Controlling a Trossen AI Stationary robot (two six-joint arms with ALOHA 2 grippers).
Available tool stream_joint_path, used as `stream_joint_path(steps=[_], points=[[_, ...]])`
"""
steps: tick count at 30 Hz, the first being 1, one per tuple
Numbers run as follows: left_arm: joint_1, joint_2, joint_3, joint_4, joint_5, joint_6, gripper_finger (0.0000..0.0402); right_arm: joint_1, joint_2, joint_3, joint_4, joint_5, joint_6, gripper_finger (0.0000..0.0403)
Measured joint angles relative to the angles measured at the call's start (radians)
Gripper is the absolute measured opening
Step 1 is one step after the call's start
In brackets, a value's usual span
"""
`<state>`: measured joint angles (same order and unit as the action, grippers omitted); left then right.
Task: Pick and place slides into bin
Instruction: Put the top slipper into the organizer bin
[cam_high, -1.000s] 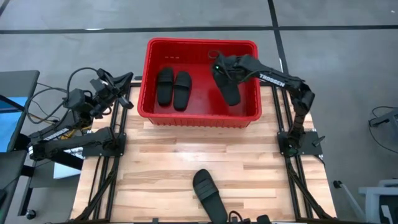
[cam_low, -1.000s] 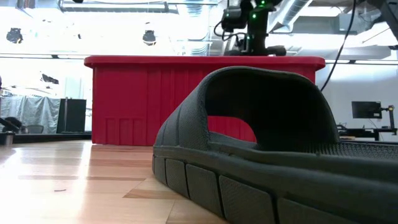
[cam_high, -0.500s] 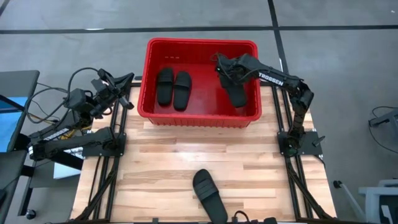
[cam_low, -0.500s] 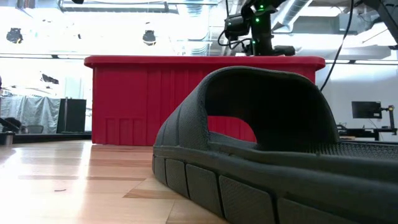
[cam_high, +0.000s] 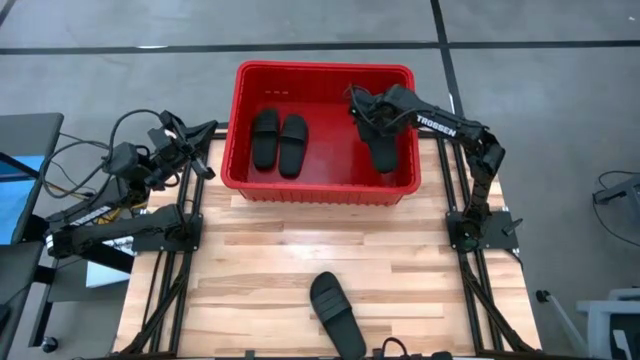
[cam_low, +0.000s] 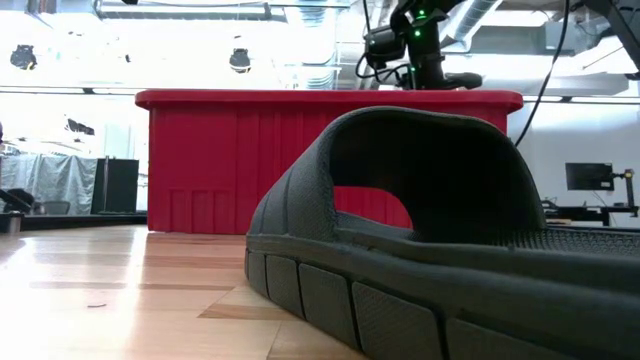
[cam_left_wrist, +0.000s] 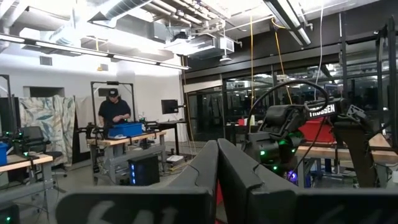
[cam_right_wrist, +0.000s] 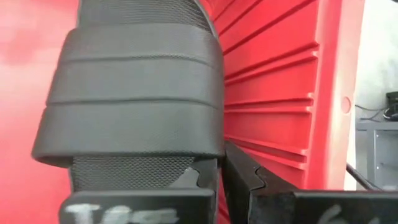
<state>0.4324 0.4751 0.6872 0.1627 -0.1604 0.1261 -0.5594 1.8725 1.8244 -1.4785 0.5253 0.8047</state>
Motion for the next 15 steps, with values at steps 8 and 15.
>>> stream_joint_path(steps=[8, 15], points=[[0.000, 0.000, 0.000, 0.000, 0.000, 0.000, 0.0000, -0.007, 0.022, -0.021, 0.005, -0.034, 0.002, 0.0000], [0.000, 0.000, 0.000, 0.000, 0.002, 0.000, 0.0000, -0.005, 0.087, -0.021, 0.002, -0.053, -0.017, 0.0000]])
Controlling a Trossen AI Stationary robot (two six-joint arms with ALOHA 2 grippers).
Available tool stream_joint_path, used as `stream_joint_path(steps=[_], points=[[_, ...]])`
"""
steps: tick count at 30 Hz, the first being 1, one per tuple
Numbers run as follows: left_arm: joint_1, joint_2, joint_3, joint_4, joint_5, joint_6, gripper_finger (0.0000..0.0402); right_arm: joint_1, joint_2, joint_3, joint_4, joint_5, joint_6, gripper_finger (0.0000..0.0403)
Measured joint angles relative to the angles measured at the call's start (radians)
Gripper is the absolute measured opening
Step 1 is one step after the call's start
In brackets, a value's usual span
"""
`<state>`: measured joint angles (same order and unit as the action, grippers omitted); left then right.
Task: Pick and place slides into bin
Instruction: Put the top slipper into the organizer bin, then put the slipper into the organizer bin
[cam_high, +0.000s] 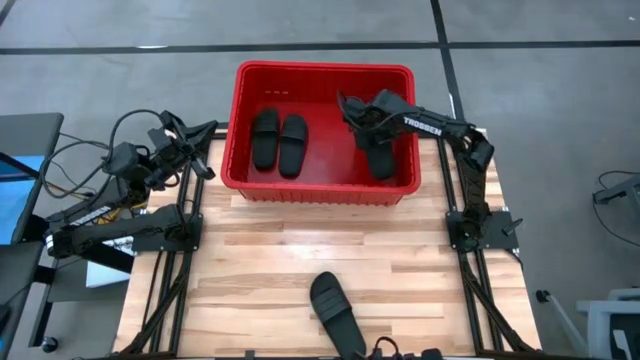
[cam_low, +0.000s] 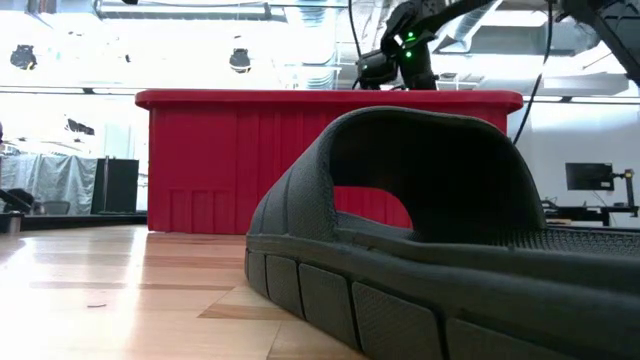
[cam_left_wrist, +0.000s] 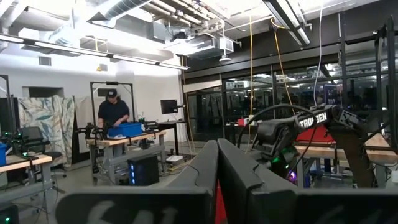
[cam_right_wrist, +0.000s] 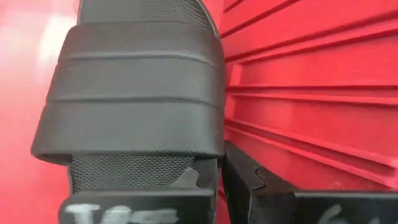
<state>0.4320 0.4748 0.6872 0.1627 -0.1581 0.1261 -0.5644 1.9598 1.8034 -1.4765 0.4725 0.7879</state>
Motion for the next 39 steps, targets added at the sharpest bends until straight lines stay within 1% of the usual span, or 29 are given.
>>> stream_joint_path(steps=[8, 19, 28, 39], points=[[0.000, 0.000, 0.000, 0.000, 0.000, 0.000, 0.0000, 0.001, 0.054, 0.000, -0.009, -0.003, -0.010, 0.0000], [0.000, 0.000, 0.000, -0.007, 0.005, 0.000, 0.0000, -0.009, 0.058, 0.000, -0.007, -0.016, -0.011, 0.0001], [0.000, 0.000, 0.000, -0.025, 0.005, 0.000, 0.0000, -0.008, 0.058, 0.000, 0.032, -0.031, -0.035, 0.0033], [0.000, 0.000, 0.000, -0.041, 0.006, 0.000, 0.0000, -0.010, 0.058, 0.000, 0.045, -0.030, -0.037, 0.0050]])
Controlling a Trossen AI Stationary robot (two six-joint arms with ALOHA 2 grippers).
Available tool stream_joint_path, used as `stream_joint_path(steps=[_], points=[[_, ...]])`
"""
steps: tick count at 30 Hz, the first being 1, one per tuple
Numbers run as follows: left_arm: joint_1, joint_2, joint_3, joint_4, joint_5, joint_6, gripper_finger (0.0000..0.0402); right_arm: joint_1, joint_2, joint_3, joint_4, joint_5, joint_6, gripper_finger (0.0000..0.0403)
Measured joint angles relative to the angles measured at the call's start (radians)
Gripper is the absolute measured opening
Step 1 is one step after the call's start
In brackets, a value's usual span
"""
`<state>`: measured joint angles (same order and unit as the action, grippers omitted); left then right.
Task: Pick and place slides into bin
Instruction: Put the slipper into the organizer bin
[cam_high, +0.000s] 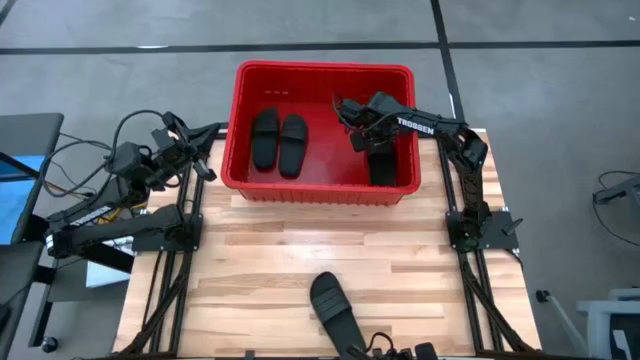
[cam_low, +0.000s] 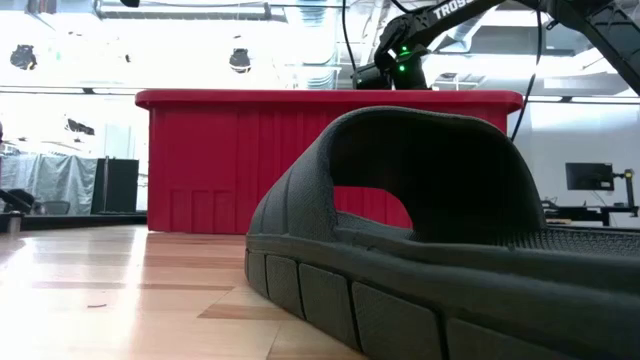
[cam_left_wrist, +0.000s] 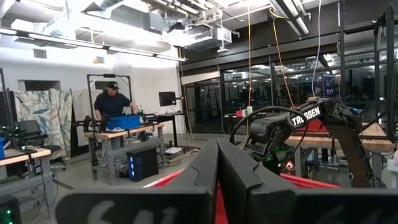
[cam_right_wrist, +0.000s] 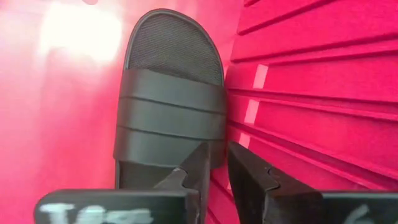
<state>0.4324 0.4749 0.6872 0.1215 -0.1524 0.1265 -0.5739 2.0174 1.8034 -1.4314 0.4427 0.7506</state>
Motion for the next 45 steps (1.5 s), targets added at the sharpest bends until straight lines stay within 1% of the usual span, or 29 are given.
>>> stream_joint_path(steps=[4, 13, 16, 23, 32, 34, 36, 45], points=[[0.000, 0.000, 0.000, 0.000, 0.000, 0.000, 0.0000, 0.000, 0.000, 0.000, 0.000, 0.000, -0.002, 0.0051], [0.000, 0.000, 0.000, 0.000, 0.000, 0.000, 0.0000, 0.032, -0.012, 0.002, 0.002, 0.006, -0.079, 0.0051], [0.000, 0.000, 0.000, 0.000, 0.000, 0.000, 0.0000, 0.046, -0.012, 0.034, -0.009, 0.022, -0.102, 0.0051], [0.000, 0.000, 0.000, 0.000, 0.000, 0.000, 0.0000, 0.098, -0.012, 0.217, -0.019, 0.075, -0.205, 0.0051], [0.000, 0.000, 0.000, 0.000, 0.000, 0.000, 0.0000, 0.186, -0.014, 0.556, -0.008, 0.140, -0.391, 0.0051], [0.000, 0.000, 0.000, 0.000, -0.004, 0.000, 0.0000, 0.210, -0.072, 0.518, 0.071, 0.134, -0.448, 0.0051], [0.000, 0.000, 0.000, 0.001, -0.012, -0.003, 0.0000, 0.231, -0.119, 0.507, 0.112, 0.133, -0.481, 0.0051], [0.000, 0.000, 0.000, 0.011, -0.019, -0.015, 0.0000, 0.308, -0.297, 0.505, 0.180, 0.131, -0.602, 0.0051]])
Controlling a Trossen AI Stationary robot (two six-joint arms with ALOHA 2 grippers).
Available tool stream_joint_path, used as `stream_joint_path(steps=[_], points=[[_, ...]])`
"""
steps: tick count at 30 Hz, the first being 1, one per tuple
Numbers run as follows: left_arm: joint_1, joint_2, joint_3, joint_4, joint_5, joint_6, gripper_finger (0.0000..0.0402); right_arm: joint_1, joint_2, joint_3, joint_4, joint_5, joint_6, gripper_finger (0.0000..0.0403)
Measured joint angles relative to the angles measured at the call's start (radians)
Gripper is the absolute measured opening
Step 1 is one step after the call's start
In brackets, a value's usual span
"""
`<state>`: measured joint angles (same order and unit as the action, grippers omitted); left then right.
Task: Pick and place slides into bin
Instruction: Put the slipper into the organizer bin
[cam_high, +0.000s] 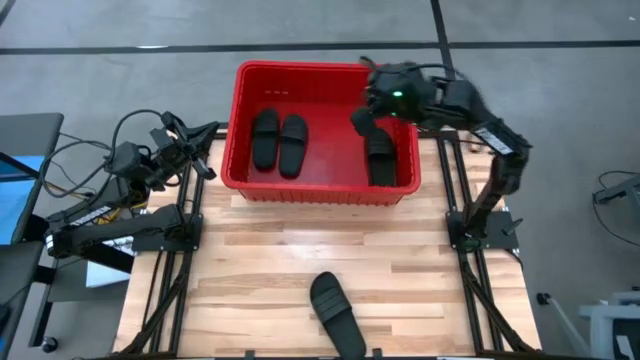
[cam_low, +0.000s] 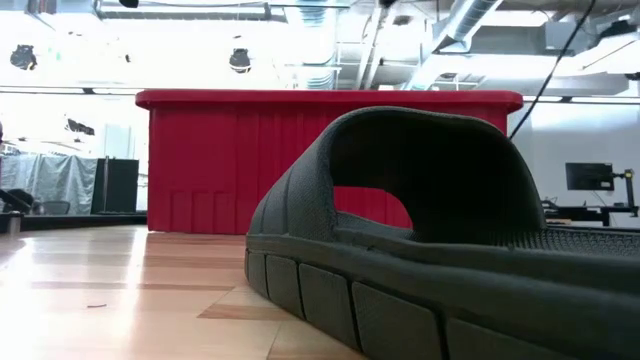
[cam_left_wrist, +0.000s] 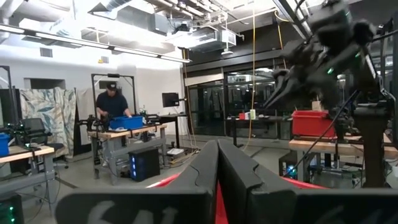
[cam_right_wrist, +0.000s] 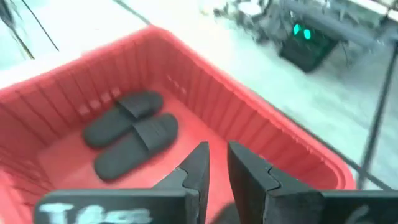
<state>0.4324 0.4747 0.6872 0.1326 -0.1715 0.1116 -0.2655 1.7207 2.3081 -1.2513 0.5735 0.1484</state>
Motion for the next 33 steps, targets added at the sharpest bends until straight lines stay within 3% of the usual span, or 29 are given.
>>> stream_joint_path(steps=[10, 17, 26, 33], points=[[0.000, 0.000, 0.000, 0.035, -0.006, -0.018, 0.0000, 0.030, -0.132, 0.000, 0.062, -0.101, -0.055, 0.0051], [0.000, 0.018, 0.000, 0.080, 0.378, -0.063, 0.0000, 0.030, -0.172, 0.000, 0.047, -0.105, -0.074, 0.0051], [0.000, 0.106, 0.000, 0.076, 0.753, -0.242, 0.0000, 0.030, -0.171, -0.002, 0.013, -0.109, -0.097, 0.0051], [0.000, 0.159, 0.000, 0.021, 0.934, -0.358, 0.0000, 0.030, -0.163, -0.002, -0.001, -0.154, -0.097, 0.0051]])
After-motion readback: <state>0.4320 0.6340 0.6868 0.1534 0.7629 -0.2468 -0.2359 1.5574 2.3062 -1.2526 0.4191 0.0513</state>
